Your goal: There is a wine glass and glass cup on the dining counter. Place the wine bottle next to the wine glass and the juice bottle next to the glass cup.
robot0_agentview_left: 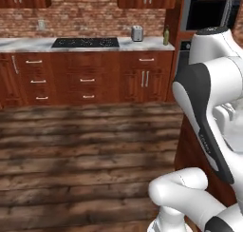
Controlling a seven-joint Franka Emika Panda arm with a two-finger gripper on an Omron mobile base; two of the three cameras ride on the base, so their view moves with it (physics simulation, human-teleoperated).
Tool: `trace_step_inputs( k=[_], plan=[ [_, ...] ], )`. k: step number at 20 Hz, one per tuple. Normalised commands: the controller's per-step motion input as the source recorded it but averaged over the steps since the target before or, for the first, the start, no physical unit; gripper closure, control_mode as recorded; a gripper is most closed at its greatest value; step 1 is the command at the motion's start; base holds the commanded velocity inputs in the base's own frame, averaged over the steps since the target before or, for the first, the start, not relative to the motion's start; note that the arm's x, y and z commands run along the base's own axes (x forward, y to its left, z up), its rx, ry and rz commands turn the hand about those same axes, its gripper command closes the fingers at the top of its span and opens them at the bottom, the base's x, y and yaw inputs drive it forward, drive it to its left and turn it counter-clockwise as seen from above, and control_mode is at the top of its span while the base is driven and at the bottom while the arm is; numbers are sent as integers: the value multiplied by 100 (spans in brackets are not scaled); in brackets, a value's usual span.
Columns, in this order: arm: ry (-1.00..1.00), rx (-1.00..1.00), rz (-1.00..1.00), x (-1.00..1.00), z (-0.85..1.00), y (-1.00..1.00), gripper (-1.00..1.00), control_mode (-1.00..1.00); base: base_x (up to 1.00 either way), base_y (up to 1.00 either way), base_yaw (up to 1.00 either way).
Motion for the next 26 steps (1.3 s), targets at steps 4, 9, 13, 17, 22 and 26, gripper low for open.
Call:
trace_step_inputs(
  k=[4, 9, 13, 17, 22, 26],
  plan=[
    [0, 0, 0, 0, 0, 0, -100, 100, 100, 8, -12],
    [0, 0, 0, 0, 0, 0, -100, 100, 100, 2, -15],
    [0, 0, 0, 0, 0, 0, -100, 100, 100, 11, -16],
    [0, 0, 0, 0, 0, 0, -100, 100, 100, 21, -17],
    [0, 0, 0, 0, 0, 0, -100, 100, 100, 6, -16],
    [0, 0, 0, 0, 0, 0, -100, 100, 100, 0, -8]
  ],
)
